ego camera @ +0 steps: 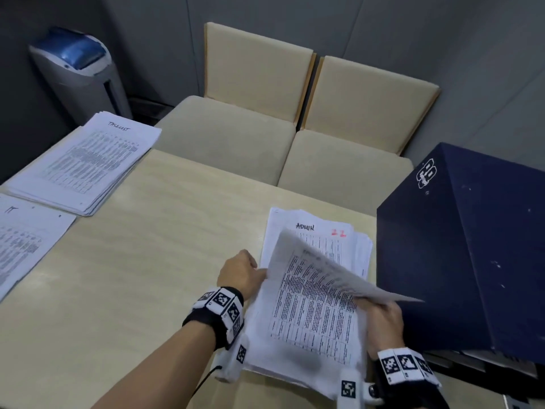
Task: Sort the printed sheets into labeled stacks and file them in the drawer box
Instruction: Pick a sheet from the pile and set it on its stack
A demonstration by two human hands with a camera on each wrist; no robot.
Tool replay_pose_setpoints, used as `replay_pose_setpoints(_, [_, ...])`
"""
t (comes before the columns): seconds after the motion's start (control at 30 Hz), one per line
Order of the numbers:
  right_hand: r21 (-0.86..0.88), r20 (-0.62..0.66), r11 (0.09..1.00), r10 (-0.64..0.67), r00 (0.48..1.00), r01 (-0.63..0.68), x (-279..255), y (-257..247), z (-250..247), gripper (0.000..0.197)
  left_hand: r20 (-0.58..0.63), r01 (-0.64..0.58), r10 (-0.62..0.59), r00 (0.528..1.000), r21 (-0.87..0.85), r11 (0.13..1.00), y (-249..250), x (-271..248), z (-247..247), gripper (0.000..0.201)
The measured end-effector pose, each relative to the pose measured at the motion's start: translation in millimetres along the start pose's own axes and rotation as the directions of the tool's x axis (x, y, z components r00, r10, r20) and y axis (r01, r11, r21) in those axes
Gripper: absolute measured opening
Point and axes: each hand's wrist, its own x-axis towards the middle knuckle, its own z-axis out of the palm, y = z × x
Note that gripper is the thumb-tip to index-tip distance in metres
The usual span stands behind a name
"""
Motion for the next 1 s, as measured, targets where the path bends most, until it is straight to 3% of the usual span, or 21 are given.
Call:
replay_pose_setpoints(0.1, [0.01, -0.076, 1.0, 0.013, 0.997, -0.012, -7, 2, -1, 0.015, 0.017, 0.011, -0.013, 1.0, 0.113, 0.994, -4, -1, 8, 0.026])
replay_pose_setpoints(0.23, [0.008, -0.1, 0.998, 0.063, 0.993, -0.063, -2, 4, -4, 0.017, -0.002, -0.012, 0.012, 1.0, 0.122, 0.992, -4, 6, 12, 0.026])
replay_pose_setpoints(0.33, [0.016, -0.119, 0.996, 0.092, 0.989, -0.091, 5, 10, -5, 0.028, 0.011, -0.041, 0.039, 0.999, 0.202, 0.979, -5, 6, 8, 0.032])
replay_pose_setpoints(0.4, [0.023, -0.108, 0.996, 0.089, 0.99, -0.087, 7, 8, -6, 0.027, -0.02, -0.093, 0.102, 0.995, 0.263, 0.96, -4, -1, 2, 0.025])
replay_pose_setpoints(0.47, [0.041, -0.1, 0.995, 0.09, 0.991, -0.086, 8, 0, -3, 0.019, -0.066, -0.229, 0.257, 0.964, 0.283, 0.931, -2, -9, -6, 0.024])
replay_pose_setpoints(0.57, [0.057, -0.047, 0.994, 0.092, 0.995, -0.09, 9, -20, 6, 0.02, 0.037, -0.401, 0.399, 0.916, 0.089, 0.912, 10, -16, -20, 0.034])
replay_pose_setpoints(0.63, [0.097, 0.006, 0.991, 0.094, 0.996, -0.094, 7, -36, 12, 0.019, 0.057, -0.356, 0.366, 0.929, -0.14, 0.924, 15, -16, -28, 0.027])
replay_pose_setpoints(0.7, [0.15, 0.107, 0.981, 0.106, 0.989, -0.121, 5, -51, 19, 0.021, 0.047, -0.279, 0.315, 0.948, -0.355, 0.892, 13, -19, -33, 0.038])
replay_pose_setpoints(0.77, [0.188, 0.214, 0.969, 0.119, 0.97, -0.16, 1, -62, 30, 0.029, 0.121, -0.194, 0.279, 0.953, -0.464, 0.864, 2, -19, -37, 0.056])
replay_pose_setpoints(0.83, [0.21, 0.28, 0.961, 0.118, 0.953, -0.181, -4, -68, 47, 0.049, 0.202, -0.152, 0.264, 0.943, -0.445, 0.882, -12, -17, -39, 0.082])
replay_pose_setpoints(0.9, [0.19, 0.307, 0.965, 0.117, 0.944, -0.182, -12, -72, 68, 0.067, 0.155, -0.168, 0.244, 0.957, -0.386, 0.907, -27, -11, -46, 0.081])
replay_pose_setpoints(0.93, [0.171, 0.335, 0.968, 0.116, 0.935, -0.181, -19, -76, 80, 0.063, 0.097, -0.165, 0.213, 0.972, -0.365, 0.916, -35, -9, -53, 0.073])
replay_pose_setpoints(1.0, [0.148, 0.392, 0.975, 0.097, 0.915, -0.167, -34, -82, 109, 0.032, -0.037, -0.187, 0.186, 0.982, -0.371, 0.909, -52, -3, -73, 0.05])
